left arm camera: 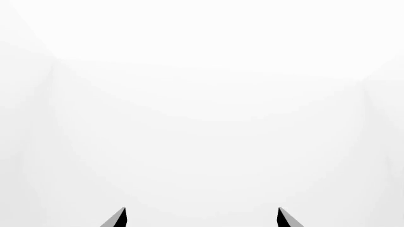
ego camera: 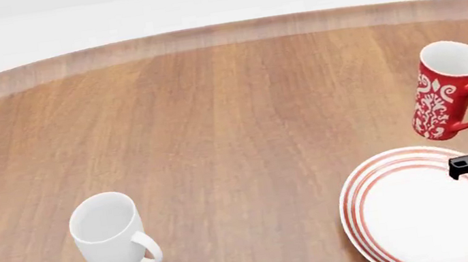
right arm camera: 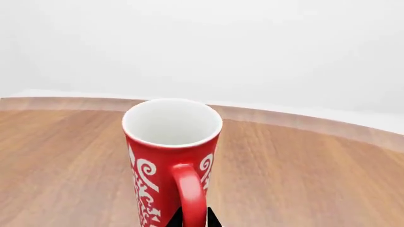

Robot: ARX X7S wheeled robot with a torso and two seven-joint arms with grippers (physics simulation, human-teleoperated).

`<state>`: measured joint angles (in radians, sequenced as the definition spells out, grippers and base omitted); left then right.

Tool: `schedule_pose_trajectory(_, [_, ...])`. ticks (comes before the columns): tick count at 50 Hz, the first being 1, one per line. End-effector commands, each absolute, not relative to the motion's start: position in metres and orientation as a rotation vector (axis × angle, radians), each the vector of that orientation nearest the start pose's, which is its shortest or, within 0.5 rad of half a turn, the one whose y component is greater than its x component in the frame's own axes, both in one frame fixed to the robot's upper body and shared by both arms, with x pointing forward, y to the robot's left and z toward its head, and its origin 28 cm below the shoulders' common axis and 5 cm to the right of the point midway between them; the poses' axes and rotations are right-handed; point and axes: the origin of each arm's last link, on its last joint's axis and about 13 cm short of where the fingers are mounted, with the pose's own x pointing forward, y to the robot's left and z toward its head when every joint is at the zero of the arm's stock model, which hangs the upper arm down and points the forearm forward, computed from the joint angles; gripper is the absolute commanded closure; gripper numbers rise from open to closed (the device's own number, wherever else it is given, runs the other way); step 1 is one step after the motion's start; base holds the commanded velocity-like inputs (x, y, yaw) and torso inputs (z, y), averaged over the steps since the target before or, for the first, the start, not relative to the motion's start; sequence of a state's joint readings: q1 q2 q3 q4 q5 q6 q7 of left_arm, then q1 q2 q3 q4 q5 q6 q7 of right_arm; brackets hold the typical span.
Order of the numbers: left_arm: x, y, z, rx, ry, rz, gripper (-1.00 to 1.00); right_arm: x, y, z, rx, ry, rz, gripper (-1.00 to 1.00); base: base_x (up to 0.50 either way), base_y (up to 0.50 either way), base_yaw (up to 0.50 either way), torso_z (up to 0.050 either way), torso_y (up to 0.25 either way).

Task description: Pick up the red mug and put it on the plate

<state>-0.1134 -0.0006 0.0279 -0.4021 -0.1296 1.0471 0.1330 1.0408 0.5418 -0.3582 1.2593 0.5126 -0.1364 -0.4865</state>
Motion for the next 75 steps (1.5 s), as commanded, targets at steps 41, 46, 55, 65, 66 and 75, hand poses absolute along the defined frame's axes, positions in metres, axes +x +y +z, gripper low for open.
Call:
schedule_pose_trajectory(41, [0.223,0.207,0.028,-0.082,-0.779,-0.075,-1.00,0.339,-0.315,0.095,-0.039,0.105,0.052,1.00,0.00,0.00,0.00,0.000,0.000])
schedule_pose_trajectory(46, [0.223,0.207,0.028,-0.085,-0.779,-0.074,-1.00,0.339,-0.316,0.096,-0.042,0.099,0.050,1.00,0.00,0.00,0.00,0.000,0.002])
schedule_pose_trajectory(55, [0.223,0.207,0.029,-0.086,-0.783,-0.070,-1.00,0.340,-0.315,0.096,-0.046,0.088,0.056,1.00,0.00,0.00,0.00,0.006,-0.060])
schedule_pose_trajectory(65, [0.223,0.207,0.030,-0.086,-0.790,-0.070,-1.00,0.340,-0.314,0.097,-0.057,0.083,0.058,1.00,0.00,0.00,0.00,0.010,-0.098])
schedule_pose_trajectory(66, [0.223,0.207,0.030,-0.091,-0.790,-0.072,-1.00,0.340,-0.314,0.096,-0.056,0.081,0.059,1.00,0.00,0.00,0.00,0.012,-0.113])
schedule_pose_trajectory(75, [0.223,0.207,0.030,-0.093,-0.793,-0.075,-1.00,0.341,-0.314,0.097,-0.051,0.069,0.051,1.00,0.00,0.00,0.00,0.012,-0.113])
